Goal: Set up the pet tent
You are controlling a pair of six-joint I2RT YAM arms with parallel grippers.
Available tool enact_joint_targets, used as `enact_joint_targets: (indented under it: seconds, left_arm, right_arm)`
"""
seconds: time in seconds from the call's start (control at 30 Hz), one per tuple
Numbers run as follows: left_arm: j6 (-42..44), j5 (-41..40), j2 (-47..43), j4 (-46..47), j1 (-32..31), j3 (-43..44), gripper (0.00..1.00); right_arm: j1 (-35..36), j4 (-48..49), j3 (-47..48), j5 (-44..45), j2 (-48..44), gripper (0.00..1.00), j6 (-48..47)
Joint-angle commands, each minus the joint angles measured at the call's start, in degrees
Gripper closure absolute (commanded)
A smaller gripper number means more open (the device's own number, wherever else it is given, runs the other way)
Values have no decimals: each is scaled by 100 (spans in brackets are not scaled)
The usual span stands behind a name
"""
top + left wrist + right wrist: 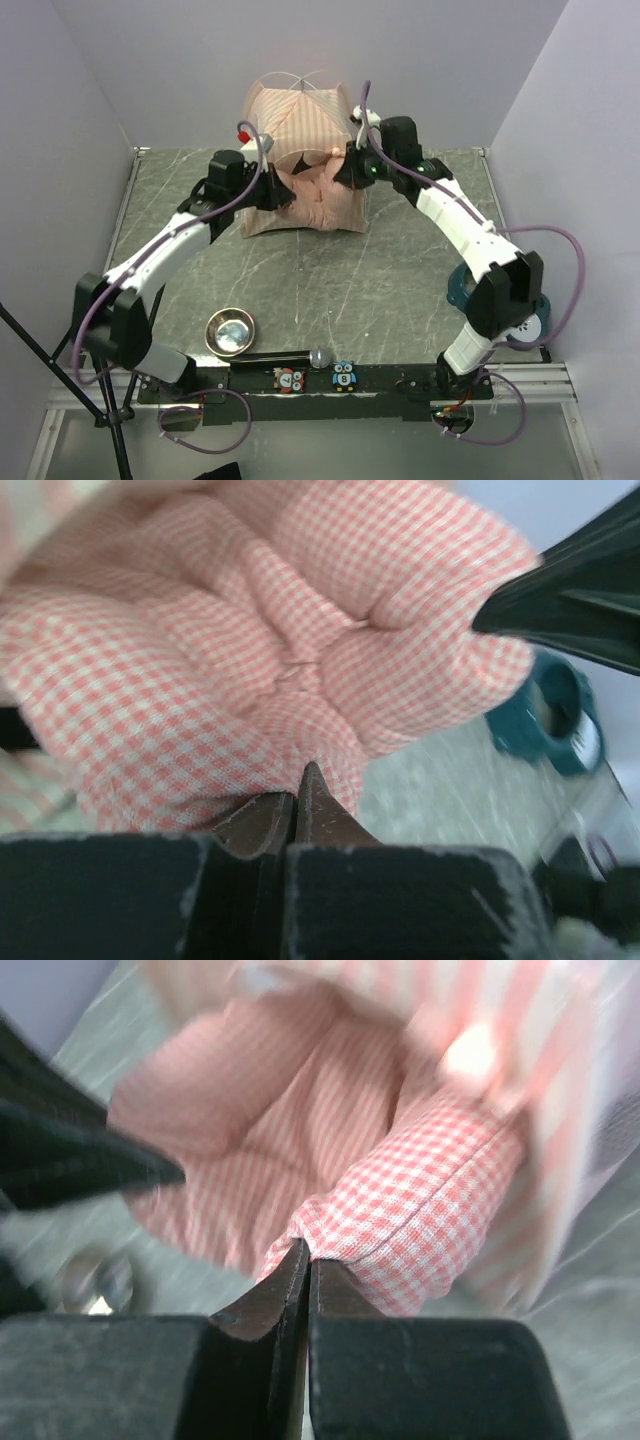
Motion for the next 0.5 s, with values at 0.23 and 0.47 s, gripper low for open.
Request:
enact_joint_targets:
  seconds: [0.23,0.47]
  left_arm:
    - [651,-1474,1566,2009,74,647,99]
    - [626,-1634,1752,2826,162,910,99]
  right_arm:
    - [349,2211,306,1660,1352,100,-632]
    - [402,2969,655,1995,1608,100,-678]
